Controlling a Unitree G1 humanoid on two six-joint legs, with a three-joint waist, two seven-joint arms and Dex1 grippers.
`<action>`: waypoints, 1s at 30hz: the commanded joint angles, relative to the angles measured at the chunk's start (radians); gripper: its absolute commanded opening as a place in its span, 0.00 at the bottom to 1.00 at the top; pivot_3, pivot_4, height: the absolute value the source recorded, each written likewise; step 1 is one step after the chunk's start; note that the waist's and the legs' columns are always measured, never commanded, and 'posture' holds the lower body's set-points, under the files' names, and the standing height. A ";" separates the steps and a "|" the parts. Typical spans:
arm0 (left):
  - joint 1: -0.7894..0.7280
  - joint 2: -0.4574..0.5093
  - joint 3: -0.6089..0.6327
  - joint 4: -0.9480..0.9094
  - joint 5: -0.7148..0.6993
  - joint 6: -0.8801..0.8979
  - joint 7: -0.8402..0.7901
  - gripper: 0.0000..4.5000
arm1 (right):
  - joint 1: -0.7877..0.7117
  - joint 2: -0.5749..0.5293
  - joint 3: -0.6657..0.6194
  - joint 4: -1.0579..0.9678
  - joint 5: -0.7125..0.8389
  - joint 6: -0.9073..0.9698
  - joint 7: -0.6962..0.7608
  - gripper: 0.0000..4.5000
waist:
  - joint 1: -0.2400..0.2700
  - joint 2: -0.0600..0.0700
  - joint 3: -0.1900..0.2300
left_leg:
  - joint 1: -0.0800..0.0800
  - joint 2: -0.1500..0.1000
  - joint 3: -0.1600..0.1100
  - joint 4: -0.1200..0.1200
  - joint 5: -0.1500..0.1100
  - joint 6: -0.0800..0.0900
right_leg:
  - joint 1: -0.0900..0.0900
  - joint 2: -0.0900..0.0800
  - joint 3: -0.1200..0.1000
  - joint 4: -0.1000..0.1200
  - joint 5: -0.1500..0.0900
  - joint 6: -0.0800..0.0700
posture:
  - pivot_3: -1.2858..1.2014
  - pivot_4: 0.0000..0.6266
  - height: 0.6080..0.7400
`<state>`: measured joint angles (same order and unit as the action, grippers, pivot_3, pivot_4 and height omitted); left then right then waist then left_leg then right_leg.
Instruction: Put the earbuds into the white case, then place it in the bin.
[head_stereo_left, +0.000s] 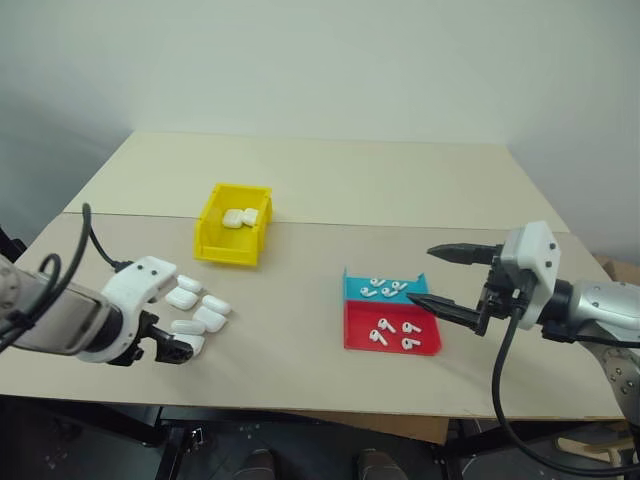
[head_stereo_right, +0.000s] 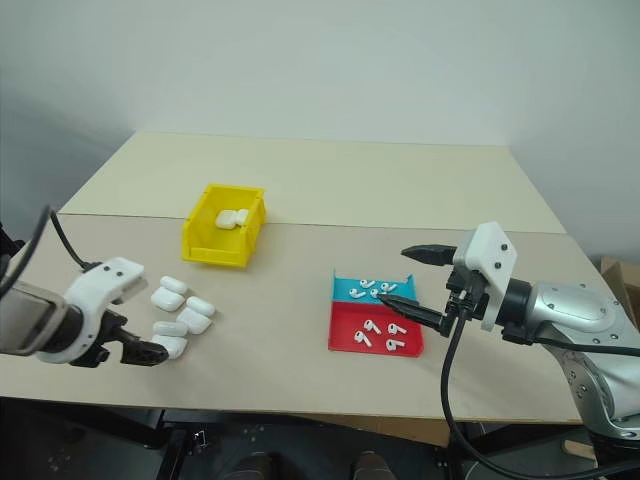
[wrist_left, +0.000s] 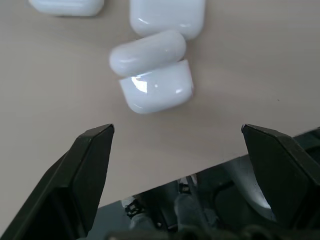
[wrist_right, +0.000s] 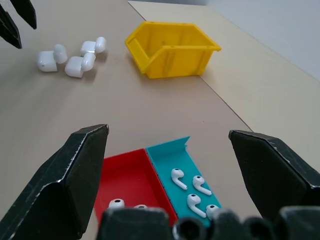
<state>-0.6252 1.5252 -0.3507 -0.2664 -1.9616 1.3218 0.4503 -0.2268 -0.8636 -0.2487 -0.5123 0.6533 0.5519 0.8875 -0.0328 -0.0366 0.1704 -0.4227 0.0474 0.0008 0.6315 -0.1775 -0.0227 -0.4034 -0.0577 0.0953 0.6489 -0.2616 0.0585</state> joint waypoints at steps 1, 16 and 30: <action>0.006 -0.078 0.001 0.048 -0.011 -0.081 0.158 0.99 | -0.026 -0.016 -0.017 -0.027 0.037 0.015 0.006 1.00 | 0.008 0.000 0.000 | 0.000 0.000 0.000 0.000 0.000 0.000 | 0.000 0.000 0.000 0.000 0.000 0.000 | 0.52 0.24 1.00; -0.014 -0.375 0.044 0.189 -0.011 -0.044 0.429 0.99 | -0.048 -0.052 -0.031 -0.024 0.054 0.040 0.021 1.00 | 0.021 0.000 0.000 | -0.001 -0.001 0.000 0.001 0.000 0.000 | 0.000 0.000 0.000 -0.001 0.000 0.000 | 0.52 0.24 1.00; -0.042 -0.314 0.004 0.196 -0.011 0.044 0.346 0.99 | -0.003 -0.043 -0.048 -0.073 0.059 0.044 -0.019 1.00 | 0.020 0.000 0.000 | -0.001 -0.001 0.000 0.001 0.000 0.000 | 0.000 0.000 0.000 -0.001 0.000 0.000 | 0.52 0.24 1.00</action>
<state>-0.6488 1.1804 -0.3467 -0.0528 -1.9675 1.3569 0.8226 -0.2261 -0.9034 -0.2542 -0.5533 0.6915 0.5984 0.8744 -0.0129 -0.0370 0.1702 -0.4233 0.0462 0.0006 0.6326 -0.1775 -0.0231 -0.4030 -0.0579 0.0954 0.6481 -0.2611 0.0584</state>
